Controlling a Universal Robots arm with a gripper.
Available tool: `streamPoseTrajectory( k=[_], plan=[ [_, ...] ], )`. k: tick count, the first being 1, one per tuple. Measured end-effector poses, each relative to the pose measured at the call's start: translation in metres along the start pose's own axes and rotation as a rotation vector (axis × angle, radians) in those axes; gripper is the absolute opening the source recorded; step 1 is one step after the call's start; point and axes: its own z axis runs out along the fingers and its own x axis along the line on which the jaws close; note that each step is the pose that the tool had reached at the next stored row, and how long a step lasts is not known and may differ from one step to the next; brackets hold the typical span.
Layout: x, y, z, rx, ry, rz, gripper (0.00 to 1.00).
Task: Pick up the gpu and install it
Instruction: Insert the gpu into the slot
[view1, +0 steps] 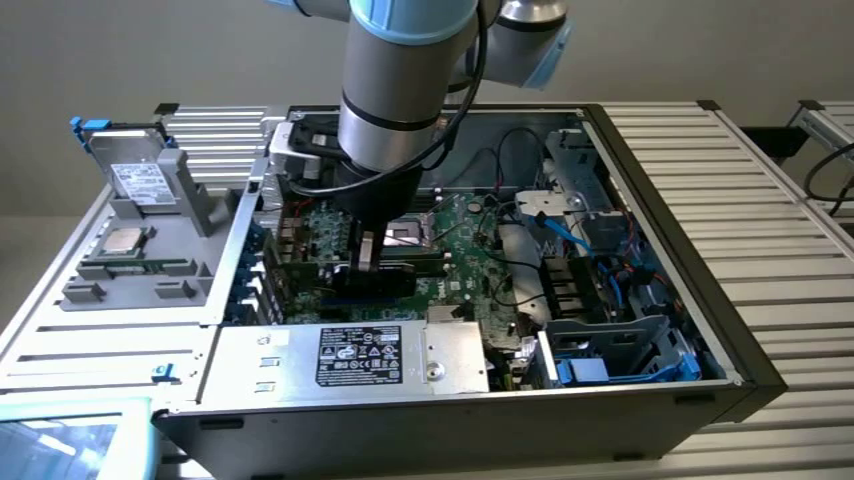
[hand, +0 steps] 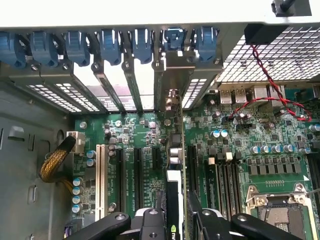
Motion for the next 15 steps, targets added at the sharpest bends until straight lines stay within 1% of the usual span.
streamPoseTrajectory(
  k=[5,7,9,15],
  plan=[
    [0.0005,-0.001,-0.0002,0.0003,-0.0001,0.0,0.28],
    [0.0015,-0.0011,-0.0002,0.0001,-0.0021,-0.001,0.28],
    [0.0028,-0.0011,-0.0003,-0.0001,-0.0055,-0.002,0.28],
    [0.0013,-0.0011,-0.0002,-0.0001,-0.0055,-0.002,0.28]
  ],
)
